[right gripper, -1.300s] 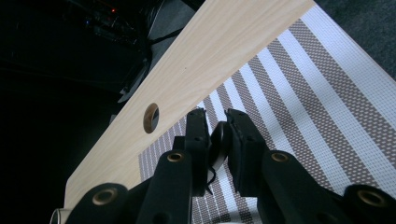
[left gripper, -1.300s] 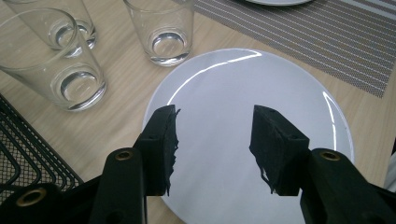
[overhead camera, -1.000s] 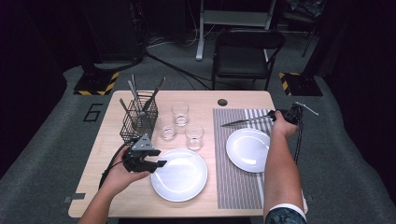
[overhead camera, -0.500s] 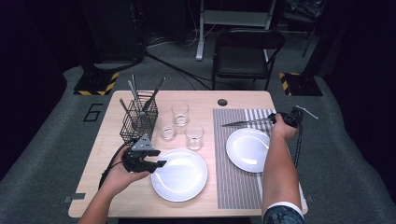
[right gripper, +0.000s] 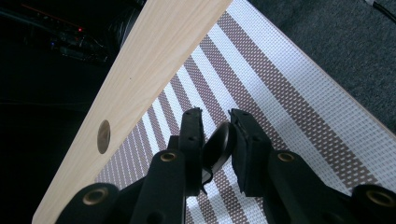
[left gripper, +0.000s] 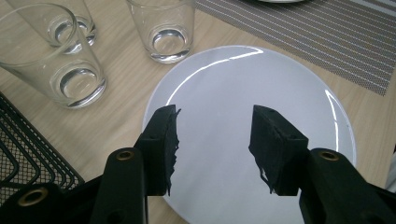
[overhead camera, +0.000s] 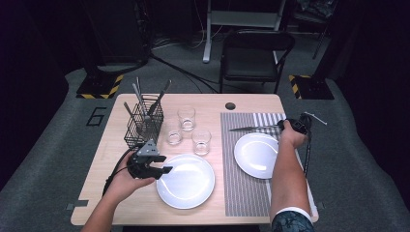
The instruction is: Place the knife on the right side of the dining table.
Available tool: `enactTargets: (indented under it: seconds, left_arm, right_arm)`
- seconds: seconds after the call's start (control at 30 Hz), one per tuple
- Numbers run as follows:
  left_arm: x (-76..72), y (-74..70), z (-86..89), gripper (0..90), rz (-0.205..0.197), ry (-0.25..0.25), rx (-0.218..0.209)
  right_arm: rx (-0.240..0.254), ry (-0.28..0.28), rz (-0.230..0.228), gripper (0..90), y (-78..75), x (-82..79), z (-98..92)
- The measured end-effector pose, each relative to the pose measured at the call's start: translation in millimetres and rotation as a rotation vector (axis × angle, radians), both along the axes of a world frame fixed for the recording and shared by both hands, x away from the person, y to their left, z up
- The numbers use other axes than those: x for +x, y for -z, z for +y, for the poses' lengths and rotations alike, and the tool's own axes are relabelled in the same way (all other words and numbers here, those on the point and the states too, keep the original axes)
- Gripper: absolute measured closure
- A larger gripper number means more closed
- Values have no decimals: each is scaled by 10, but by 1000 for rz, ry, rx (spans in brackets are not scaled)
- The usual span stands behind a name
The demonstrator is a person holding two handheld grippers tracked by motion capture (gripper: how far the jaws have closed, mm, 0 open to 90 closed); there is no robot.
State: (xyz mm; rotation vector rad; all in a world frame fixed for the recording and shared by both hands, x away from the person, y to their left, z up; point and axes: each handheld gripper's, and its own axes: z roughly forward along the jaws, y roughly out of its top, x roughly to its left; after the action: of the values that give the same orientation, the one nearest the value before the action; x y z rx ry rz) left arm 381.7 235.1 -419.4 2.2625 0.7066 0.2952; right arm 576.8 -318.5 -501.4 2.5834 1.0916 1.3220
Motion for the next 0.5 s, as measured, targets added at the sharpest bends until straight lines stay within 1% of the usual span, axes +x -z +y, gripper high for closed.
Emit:
enactTargets:
  seconds: [0.07, 0.13, 0.17, 0.27, 0.4, 0.5]
  left_arm:
    - [2, -6, 7, 511, 9, 5, 2]
    - [4, -6, 10, 511, 6, 5, 2]
    - [5, -6, 11, 511, 5, 5, 2]
    - [5, -4, 10, 511, 9, 3, 0]
    - [6, -4, 11, 512, 10, 4, 1]
    - [5, -4, 13, 511, 10, 4, 4]
  right_arm:
    - [1, -1, -3, 749, 15, 5, -4]
    - [-1, -4, 2, 749, 29, 4, -13]
    - [4, -4, -6, 748, 35, 9, -14]
    - [3, -5, 0, 746, 43, 10, -17]
    - [-3, -2, 10, 744, 44, 10, -11]
    - [-11, -5, 6, 742, 42, 13, -5]
